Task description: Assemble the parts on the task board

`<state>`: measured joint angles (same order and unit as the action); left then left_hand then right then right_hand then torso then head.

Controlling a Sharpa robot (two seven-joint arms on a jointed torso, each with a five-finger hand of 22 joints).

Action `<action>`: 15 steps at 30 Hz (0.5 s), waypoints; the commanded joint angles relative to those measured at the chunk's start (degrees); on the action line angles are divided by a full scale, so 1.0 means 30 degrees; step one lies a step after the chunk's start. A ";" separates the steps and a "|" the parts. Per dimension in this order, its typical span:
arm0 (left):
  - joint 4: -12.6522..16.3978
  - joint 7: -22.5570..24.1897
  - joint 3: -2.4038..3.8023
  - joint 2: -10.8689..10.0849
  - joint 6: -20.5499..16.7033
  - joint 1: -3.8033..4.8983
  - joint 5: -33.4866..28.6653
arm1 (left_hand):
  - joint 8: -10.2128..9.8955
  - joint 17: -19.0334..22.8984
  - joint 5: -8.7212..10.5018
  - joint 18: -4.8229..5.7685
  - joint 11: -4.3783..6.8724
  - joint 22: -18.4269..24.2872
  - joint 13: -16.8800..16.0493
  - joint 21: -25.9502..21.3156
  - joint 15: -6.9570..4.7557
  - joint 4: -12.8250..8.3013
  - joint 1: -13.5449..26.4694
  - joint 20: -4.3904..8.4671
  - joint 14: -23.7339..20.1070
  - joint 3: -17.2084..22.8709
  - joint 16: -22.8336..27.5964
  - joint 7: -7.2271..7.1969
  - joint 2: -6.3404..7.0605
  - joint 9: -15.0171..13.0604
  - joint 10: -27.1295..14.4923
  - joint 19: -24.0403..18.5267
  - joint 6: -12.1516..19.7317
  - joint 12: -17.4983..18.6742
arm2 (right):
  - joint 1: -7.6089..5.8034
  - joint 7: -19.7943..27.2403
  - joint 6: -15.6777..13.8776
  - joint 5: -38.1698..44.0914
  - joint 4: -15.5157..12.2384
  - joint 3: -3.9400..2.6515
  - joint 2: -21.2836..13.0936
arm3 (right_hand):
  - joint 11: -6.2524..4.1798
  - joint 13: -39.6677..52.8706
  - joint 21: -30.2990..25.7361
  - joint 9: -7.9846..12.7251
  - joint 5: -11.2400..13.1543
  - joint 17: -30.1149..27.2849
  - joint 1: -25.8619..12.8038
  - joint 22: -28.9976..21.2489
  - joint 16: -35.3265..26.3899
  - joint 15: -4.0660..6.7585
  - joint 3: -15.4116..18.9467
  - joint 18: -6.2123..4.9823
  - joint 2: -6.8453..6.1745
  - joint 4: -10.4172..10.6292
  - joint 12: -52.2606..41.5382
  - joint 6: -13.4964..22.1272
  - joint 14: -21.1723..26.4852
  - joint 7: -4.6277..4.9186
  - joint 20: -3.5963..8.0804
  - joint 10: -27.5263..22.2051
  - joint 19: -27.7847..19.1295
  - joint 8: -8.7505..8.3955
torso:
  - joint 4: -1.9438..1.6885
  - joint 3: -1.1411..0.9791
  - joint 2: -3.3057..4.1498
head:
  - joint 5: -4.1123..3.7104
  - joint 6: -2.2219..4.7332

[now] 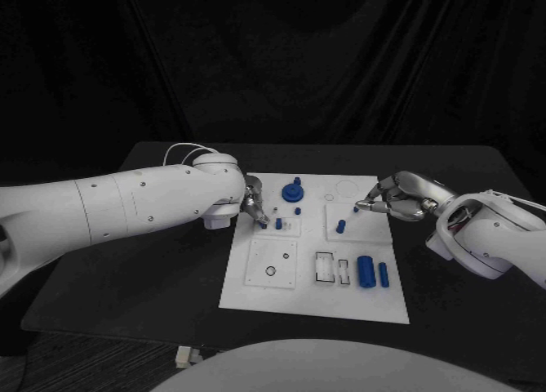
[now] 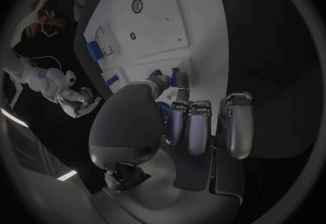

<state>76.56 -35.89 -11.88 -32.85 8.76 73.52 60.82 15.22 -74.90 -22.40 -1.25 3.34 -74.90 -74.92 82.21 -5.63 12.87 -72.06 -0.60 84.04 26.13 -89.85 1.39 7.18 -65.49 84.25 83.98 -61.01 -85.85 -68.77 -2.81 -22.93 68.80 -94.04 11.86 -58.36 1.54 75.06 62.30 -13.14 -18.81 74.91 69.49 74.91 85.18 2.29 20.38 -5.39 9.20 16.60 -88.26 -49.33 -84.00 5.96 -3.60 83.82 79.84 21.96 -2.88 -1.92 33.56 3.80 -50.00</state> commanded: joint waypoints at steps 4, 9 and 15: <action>-0.0050 0.0170 -0.0111 0.0178 0.0294 -0.0233 -0.0075 | -0.0096 -0.5032 -0.0130 -0.0191 -0.0027 -0.4226 -0.3928 -0.0122 -0.0108 -0.1726 -0.0025 0.0018 0.1986 0.1618 -0.0051 -0.0145 -0.0155 0.0034 0.1199 0.0860 -0.0042 0.0070 | 0.0047 -0.0202 -0.0059 0.0045 -0.0028 -0.0010 -0.0009 | -0.0119 0.3887 -0.0126 -0.0025 -0.0048 0.1660 0.0004 0.2062 -0.0122 0.0132 0.0147 -0.0105 0.0105 -0.0003 0.0144 0.0024 -0.1194 -0.0105 0.0010 0.1220 -0.0009 0.0072 | -0.0001 0.0001 0.0000 | 0.0009 0.0000; -0.0143 0.0122 -0.0111 0.0279 0.0415 -0.0240 -0.0077 | -0.0097 -0.5032 -0.0132 -0.0193 -0.0026 -0.4223 -0.3913 -0.0132 -0.0108 -0.1731 -0.0026 0.0019 0.1986 0.1623 -0.0051 -0.0146 -0.0162 0.0038 0.1188 0.0855 -0.0039 0.0090 | 0.0047 -0.0216 -0.0031 0.0045 -0.0012 -0.0010 0.0021 | -0.0119 0.3887 -0.0126 -0.0025 -0.0048 0.1660 0.0004 0.2062 -0.0122 0.0132 0.0147 -0.0105 0.0105 -0.0003 0.0144 0.0024 -0.1194 -0.0105 0.0010 0.1220 -0.0009 0.0072 | -0.0003 -0.0001 0.0004 | 0.0000 0.0000; -0.0284 -0.0064 -0.0111 0.0359 0.0652 -0.0251 -0.0078 | -0.0100 -0.5032 -0.0132 -0.0198 -0.0026 -0.4216 -0.3888 -0.0155 -0.0108 -0.1742 -0.0023 0.0019 0.1986 0.1627 -0.0051 -0.0145 -0.0171 0.0046 0.1172 0.0845 -0.0029 0.0122 | 0.0051 -0.0217 -0.0013 0.0045 0.0001 -0.0010 0.0051 | -0.0119 0.3887 -0.0126 -0.0025 -0.0048 0.1660 0.0004 0.2062 -0.0122 0.0132 0.0147 -0.0105 0.0105 -0.0003 0.0144 0.0024 -0.1194 -0.0105 0.0010 0.1220 -0.0009 0.0072 | -0.0002 0.0002 0.0003 | 0.0004 0.0000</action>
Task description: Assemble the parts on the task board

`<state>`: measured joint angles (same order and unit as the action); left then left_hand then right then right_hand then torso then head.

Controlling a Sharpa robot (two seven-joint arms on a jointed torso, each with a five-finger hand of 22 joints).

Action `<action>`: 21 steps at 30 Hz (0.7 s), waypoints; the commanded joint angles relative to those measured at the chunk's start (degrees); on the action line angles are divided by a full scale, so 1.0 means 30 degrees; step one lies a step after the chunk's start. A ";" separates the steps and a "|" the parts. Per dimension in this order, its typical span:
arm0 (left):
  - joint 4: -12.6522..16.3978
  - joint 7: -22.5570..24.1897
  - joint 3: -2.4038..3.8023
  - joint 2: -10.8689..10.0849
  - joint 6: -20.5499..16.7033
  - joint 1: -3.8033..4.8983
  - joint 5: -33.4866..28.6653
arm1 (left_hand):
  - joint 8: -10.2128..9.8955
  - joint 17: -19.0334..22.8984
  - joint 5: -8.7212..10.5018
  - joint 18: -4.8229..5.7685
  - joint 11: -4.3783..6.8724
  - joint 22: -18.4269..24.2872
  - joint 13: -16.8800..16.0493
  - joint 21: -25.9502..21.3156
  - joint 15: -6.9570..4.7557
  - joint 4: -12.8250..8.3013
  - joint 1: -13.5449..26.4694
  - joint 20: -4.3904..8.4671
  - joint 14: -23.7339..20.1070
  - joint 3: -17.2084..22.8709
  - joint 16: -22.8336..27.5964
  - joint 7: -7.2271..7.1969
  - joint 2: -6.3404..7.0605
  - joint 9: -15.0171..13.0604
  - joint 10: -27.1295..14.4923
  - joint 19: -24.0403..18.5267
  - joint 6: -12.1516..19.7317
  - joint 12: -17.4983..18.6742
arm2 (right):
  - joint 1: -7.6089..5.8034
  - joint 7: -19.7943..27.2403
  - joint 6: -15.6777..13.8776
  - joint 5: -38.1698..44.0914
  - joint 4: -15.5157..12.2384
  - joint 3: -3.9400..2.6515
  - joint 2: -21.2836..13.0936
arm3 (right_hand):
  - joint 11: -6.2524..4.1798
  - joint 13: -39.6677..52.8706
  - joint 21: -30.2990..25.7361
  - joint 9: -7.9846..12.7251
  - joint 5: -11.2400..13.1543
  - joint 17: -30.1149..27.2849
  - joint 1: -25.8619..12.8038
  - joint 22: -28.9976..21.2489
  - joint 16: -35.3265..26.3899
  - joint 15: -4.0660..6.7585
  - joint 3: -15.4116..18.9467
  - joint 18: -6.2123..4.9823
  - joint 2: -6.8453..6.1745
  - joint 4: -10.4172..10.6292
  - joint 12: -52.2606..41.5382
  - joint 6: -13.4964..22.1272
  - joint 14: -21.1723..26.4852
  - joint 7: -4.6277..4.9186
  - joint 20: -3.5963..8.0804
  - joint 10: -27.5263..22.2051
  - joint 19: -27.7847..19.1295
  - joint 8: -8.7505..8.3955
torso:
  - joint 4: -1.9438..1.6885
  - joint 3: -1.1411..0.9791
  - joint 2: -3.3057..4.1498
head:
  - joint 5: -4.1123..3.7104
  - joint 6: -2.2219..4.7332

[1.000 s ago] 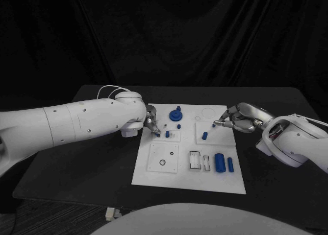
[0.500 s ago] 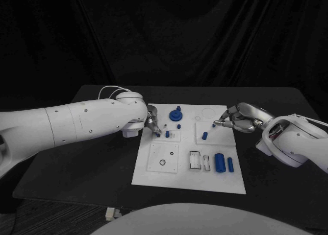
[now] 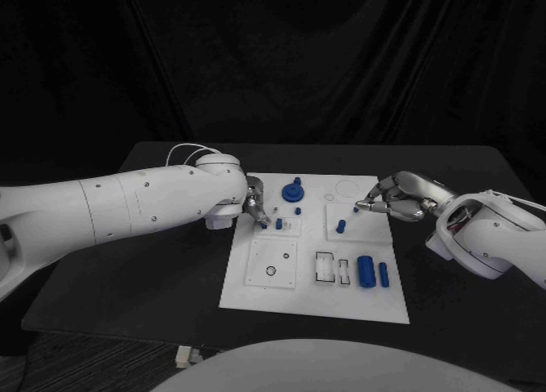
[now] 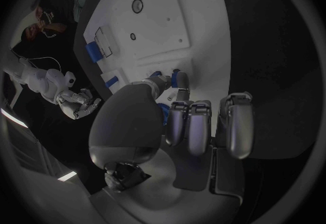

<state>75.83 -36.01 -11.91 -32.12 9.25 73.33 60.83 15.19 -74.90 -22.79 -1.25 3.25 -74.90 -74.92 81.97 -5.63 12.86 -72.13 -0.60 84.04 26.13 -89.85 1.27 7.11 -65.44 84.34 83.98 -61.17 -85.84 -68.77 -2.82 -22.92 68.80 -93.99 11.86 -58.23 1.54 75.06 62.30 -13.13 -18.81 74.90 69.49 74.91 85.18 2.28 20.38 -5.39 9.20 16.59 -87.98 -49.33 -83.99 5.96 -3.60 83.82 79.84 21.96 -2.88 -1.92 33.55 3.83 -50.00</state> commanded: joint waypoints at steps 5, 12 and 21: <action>-0.0144 -0.0146 -0.0102 0.0108 0.0588 -0.0202 -0.0080 | -0.0101 -0.5033 0.0015 -0.0211 0.0001 -0.4197 -0.3861 -0.0138 -0.0107 -0.1745 0.0027 0.0018 0.1986 0.1615 -0.0051 -0.0100 -0.0141 0.0042 0.1122 0.0818 0.0047 0.0156 | 0.0051 -0.0221 0.0000 0.0045 -0.0012 -0.0010 -0.0001 | -0.0118 0.3887 -0.0126 -0.0028 -0.0048 0.1661 0.0004 0.2065 -0.0122 0.0132 0.0147 -0.0105 0.0105 -0.0003 0.0050 0.0024 -0.1194 -0.0105 0.0009 0.1219 -0.0008 0.0071 | 0.0000 -0.0001 0.0000 | -0.0010 0.0000; -0.0209 -0.0325 -0.0102 0.0099 0.0924 -0.0214 -0.0079 | -0.0237 -0.5033 0.2269 -0.0255 0.0003 -0.4132 -0.3736 -0.0380 -0.0081 -0.1013 0.1246 -0.0020 0.1986 0.0271 -0.0051 -0.0153 -0.0317 0.0416 0.1040 0.0715 0.0192 0.0300 | 0.0057 -0.0222 0.0015 0.0045 0.0003 -0.0010 0.0002 | -0.0117 0.3819 -0.0174 -0.0028 -0.0049 0.1640 0.0024 0.2055 -0.0135 0.0132 0.0156 -0.0112 0.0117 -0.0003 0.0097 0.0036 -0.1188 -0.0103 0.0009 0.1168 -0.0021 0.0064 | 0.0001 0.0003 0.0005 | -0.0008 0.0000; -0.0286 -0.0322 -0.0102 0.0108 0.1263 -0.0229 -0.0080 | -0.0708 -0.5033 0.4475 -0.0304 -0.0321 -0.4059 -0.3572 -0.0673 0.0154 0.1104 0.3583 -0.0193 0.1986 -0.2119 -0.0051 0.0229 -0.0863 0.1047 0.0901 0.0604 0.0840 0.0488 | 0.0069 -0.0220 0.0027 0.0045 0.0020 -0.0010 0.0008 | -0.0116 0.3809 -0.0184 -0.0028 -0.0048 0.1634 0.0031 0.2055 -0.0139 0.0131 0.0163 -0.0113 0.0117 -0.0003 0.0104 0.0041 -0.1185 -0.0102 0.0009 0.1161 -0.0022 0.0061 | 0.0000 0.0001 -0.0001 | -0.0017 0.0000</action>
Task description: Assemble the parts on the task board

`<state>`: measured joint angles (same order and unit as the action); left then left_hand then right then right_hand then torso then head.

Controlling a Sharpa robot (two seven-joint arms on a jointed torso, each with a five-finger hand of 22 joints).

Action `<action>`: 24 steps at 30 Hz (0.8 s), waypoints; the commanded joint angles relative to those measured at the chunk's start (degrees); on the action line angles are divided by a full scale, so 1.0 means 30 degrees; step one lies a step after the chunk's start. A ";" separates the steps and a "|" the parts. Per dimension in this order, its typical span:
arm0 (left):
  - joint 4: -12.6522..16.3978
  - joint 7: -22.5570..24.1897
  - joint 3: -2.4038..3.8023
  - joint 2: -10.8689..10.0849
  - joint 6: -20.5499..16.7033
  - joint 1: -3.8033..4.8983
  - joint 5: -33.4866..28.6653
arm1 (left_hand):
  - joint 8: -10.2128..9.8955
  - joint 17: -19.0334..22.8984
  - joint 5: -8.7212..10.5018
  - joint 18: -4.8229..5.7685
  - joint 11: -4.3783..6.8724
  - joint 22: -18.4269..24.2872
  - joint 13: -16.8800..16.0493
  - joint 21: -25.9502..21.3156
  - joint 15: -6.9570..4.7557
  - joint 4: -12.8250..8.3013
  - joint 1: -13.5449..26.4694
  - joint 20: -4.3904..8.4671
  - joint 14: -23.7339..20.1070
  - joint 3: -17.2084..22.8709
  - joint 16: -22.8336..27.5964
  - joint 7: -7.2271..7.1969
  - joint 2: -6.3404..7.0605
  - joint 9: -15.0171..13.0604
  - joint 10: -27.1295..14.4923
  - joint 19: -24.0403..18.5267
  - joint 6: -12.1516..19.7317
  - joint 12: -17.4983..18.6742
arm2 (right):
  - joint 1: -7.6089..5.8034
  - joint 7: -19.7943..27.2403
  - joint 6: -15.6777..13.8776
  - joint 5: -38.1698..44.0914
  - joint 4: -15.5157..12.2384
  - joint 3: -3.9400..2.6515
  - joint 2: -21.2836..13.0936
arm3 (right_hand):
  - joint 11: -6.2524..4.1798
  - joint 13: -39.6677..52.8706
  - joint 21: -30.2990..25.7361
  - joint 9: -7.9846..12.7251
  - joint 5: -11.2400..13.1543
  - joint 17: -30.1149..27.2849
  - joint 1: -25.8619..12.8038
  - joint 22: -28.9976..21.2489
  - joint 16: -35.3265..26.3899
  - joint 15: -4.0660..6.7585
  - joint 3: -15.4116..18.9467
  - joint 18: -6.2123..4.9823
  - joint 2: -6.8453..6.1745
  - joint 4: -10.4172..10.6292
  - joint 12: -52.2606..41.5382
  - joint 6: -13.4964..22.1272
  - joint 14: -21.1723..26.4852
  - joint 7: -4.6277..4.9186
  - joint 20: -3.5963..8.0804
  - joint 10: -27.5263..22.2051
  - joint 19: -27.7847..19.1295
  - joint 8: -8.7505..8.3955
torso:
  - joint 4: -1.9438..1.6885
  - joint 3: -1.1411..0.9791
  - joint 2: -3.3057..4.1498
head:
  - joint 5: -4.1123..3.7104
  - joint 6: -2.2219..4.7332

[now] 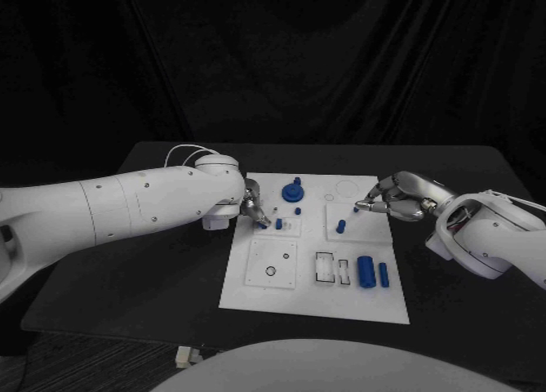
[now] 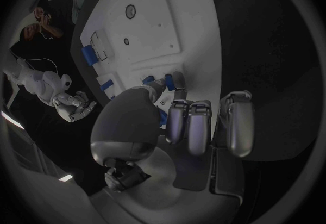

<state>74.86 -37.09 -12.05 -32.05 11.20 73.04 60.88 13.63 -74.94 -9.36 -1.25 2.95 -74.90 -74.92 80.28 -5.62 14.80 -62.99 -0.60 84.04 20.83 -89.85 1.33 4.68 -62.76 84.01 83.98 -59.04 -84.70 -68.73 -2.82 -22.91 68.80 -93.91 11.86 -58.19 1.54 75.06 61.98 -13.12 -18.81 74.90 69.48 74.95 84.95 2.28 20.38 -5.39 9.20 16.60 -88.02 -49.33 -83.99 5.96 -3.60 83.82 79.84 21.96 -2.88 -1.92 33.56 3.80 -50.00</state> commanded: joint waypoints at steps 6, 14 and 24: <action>-0.0079 0.0342 -0.0054 0.0106 0.0490 -0.0143 -0.0101 | -0.0389 -0.5019 0.0435 -0.0318 -0.0335 -0.4049 -0.3546 -0.0174 0.0267 0.0653 0.1948 -0.0323 0.1986 -0.1572 -0.0051 0.0316 -0.0651 0.0596 0.0978 0.0585 0.0298 0.0119 | 0.0061 -0.0249 0.0057 0.0045 0.0007 -0.0010 -0.0008 | -0.0117 0.3808 -0.0080 -0.0032 -0.0053 0.1649 0.0048 0.2042 -0.0055 0.0131 0.0163 -0.0113 0.0117 -0.0011 0.0122 0.0044 -0.1189 -0.0102 0.0009 0.1159 -0.0023 0.0059 | -0.0001 0.0001 -0.0003 | 0.0008 0.0000; -0.0266 0.0549 -0.0055 0.0156 0.0562 -0.0174 -0.0102 | -0.0518 -0.5019 0.1304 -0.0337 -0.0383 -0.4027 -0.3462 -0.0273 0.0308 0.0670 0.2646 -0.0373 0.1986 -0.2457 -0.0051 0.0361 -0.1112 0.1002 0.0907 0.0548 0.0378 0.0206 | 0.0065 -0.0265 0.0072 0.0045 -0.0004 -0.0010 -0.0025 | -0.0117 0.3788 -0.0098 -0.0034 -0.0068 0.1634 0.0124 0.2042 -0.0064 0.0131 0.0153 -0.0115 0.0112 -0.0040 0.0137 0.0047 -0.1184 -0.0103 0.0008 0.1145 -0.0025 0.0057 | -0.0001 -0.0001 -0.0003 | -0.0013 0.0000; -0.0394 0.0904 -0.0055 0.0160 0.0406 -0.0222 -0.0102 | -0.0475 -0.5019 0.1330 -0.0343 -0.0380 -0.4021 -0.3411 -0.0301 0.0316 0.0654 0.2733 -0.0384 0.1986 -0.2598 -0.0051 0.0345 -0.1316 0.1072 0.0867 0.0536 0.0284 0.0265 | 0.0068 -0.0263 0.0064 0.0045 0.0032 -0.0010 -0.0009 | -0.0119 0.3778 -0.0113 -0.0035 -0.0074 0.1637 0.0162 0.2039 -0.0064 0.0130 0.0147 -0.0117 0.0111 -0.0051 0.0144 0.0048 -0.1184 -0.0102 0.0009 0.1138 -0.0028 0.0057 | -0.0004 0.0001 0.0004 | -0.0016 0.0000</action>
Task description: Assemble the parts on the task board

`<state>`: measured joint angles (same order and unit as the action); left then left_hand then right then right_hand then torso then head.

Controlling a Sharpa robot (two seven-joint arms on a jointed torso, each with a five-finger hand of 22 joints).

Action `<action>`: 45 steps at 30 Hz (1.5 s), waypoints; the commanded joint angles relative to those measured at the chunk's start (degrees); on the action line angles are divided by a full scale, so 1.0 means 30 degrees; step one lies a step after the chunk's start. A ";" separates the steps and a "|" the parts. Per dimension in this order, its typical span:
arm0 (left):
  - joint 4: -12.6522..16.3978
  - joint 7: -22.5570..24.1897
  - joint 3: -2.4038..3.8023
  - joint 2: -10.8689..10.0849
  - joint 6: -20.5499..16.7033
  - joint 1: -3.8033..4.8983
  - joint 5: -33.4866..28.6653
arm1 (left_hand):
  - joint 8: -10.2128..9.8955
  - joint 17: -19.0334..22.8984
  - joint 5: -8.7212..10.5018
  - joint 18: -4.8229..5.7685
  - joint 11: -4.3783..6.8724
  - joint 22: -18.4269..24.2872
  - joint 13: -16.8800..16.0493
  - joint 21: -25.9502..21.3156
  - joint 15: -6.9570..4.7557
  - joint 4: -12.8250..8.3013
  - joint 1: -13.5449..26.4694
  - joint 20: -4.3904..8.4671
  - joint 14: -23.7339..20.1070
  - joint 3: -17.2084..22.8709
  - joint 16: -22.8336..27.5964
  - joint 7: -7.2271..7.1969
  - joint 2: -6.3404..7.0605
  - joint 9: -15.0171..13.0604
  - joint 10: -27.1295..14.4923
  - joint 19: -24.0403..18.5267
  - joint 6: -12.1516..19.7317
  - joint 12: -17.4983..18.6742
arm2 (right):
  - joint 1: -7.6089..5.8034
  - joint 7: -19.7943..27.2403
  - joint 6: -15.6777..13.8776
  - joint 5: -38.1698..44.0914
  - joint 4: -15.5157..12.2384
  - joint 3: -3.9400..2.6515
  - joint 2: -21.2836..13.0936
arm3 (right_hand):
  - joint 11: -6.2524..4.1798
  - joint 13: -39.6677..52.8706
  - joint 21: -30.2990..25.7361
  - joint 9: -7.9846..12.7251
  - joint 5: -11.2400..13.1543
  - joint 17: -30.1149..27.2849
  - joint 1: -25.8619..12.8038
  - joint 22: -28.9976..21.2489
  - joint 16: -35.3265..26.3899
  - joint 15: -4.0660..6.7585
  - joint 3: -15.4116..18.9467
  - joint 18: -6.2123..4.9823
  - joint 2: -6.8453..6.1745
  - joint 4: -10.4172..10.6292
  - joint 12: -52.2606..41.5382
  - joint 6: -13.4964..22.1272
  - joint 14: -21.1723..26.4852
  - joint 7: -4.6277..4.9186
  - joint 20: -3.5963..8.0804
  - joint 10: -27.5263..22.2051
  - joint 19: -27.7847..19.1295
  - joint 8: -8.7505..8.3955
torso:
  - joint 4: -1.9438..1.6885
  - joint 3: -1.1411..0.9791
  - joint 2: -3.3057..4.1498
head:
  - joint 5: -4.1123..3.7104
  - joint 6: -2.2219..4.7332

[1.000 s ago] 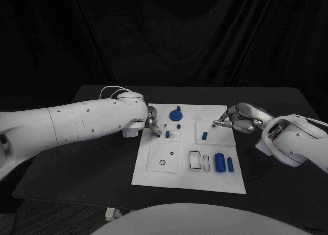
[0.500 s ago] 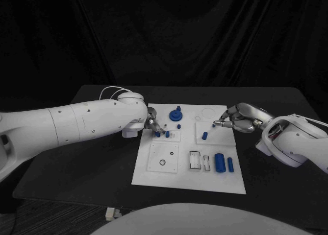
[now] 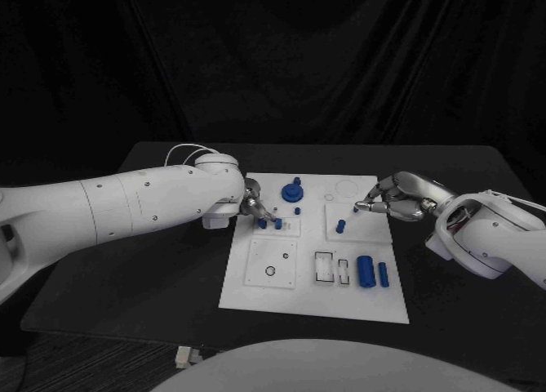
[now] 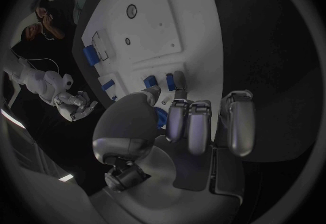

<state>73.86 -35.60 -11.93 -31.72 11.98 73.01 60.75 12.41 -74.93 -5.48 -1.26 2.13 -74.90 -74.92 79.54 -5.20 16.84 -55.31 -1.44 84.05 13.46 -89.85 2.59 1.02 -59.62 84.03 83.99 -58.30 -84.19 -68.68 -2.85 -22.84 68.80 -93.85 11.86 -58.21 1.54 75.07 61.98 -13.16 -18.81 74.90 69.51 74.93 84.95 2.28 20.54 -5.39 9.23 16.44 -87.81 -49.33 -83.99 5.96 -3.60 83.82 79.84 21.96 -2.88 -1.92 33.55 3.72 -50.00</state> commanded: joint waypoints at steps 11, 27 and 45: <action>-0.0085 0.0529 -0.0096 0.0039 -0.0031 -0.0272 -0.0058 | 0.1001 -0.5024 -0.0068 -0.0344 0.0071 -0.4028 -0.3374 -0.0050 0.0049 -0.0044 -0.0063 -0.0007 0.1983 -0.0786 -0.0051 -0.0334 -0.0295 -0.0560 0.0834 0.0540 -0.0475 0.0115 | 0.0061 -0.0235 0.0021 0.0045 0.0045 -0.0010 0.0039 | -0.0119 0.3770 -0.0117 -0.0020 -0.0076 0.1620 0.0176 0.2045 -0.0074 0.0131 0.0089 -0.0117 0.0105 -0.0002 0.0075 0.0048 -0.1180 -0.0103 0.0009 0.1135 -0.0028 0.0056 | 0.0002 0.0002 -0.0002 | 0.0013 0.0000; -0.0106 0.0596 -0.0096 0.0045 -0.0110 -0.0320 -0.0058 | 0.3239 -0.5023 -0.0299 -0.0342 0.0275 -0.4029 -0.3352 -0.0063 -0.0111 -0.0036 -0.0523 0.0139 0.1983 -0.1735 -0.0050 -0.0563 -0.0678 -0.2707 0.0829 0.0546 0.0120 0.0093 | 0.0075 -0.0223 0.0006 0.0045 0.0057 -0.0010 0.0058 | -0.0118 0.3754 -0.0139 -0.0022 -0.0077 0.1618 0.0205 0.2042 -0.0076 0.0131 0.0085 -0.0120 0.0116 0.0005 0.0087 0.0047 -0.1178 -0.0103 0.0008 0.1123 -0.0033 0.0056 | -0.0008 -0.0001 -0.0003 | -0.0004 0.0000; 0.0856 0.0895 -0.0087 -0.0819 -0.1678 -0.0305 -0.0056 | 0.3727 -0.5024 -0.0321 -0.0329 0.0271 -0.4045 -0.3405 -0.0005 -0.0123 -0.0033 -0.0540 0.0160 0.1983 -0.2388 -0.0051 -0.0542 -0.0341 -0.3216 0.0876 0.0582 0.0628 0.0008 | 0.0091 -0.0232 -0.0005 0.0045 0.0065 -0.0010 -0.0026 | -0.0117 0.3747 -0.0161 -0.0025 -0.0071 0.1601 0.0227 0.2041 -0.0086 0.0130 0.0090 -0.0122 0.0127 0.0021 0.0092 0.0047 -0.1173 -0.0102 0.0008 0.1120 -0.0037 0.0055 | -0.0017 0.0002 -0.0003 | -0.0075 0.0000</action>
<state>75.77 -34.12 -12.08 -33.83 9.53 72.33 60.95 23.51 -74.92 -6.31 -1.26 2.54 -74.90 -74.92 79.54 -5.21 16.73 -56.85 -1.43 84.05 6.38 -89.85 1.00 -0.33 -69.26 84.04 83.98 -56.66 -84.23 -68.55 -2.85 -22.84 68.80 -93.62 11.86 -58.17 1.55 75.05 61.74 -13.19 -18.81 74.90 69.72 74.90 84.96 2.28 20.54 -5.39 9.43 16.44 -87.75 -49.33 -83.99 5.96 -3.60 83.81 79.84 21.96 -2.88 -1.92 33.56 3.57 -50.00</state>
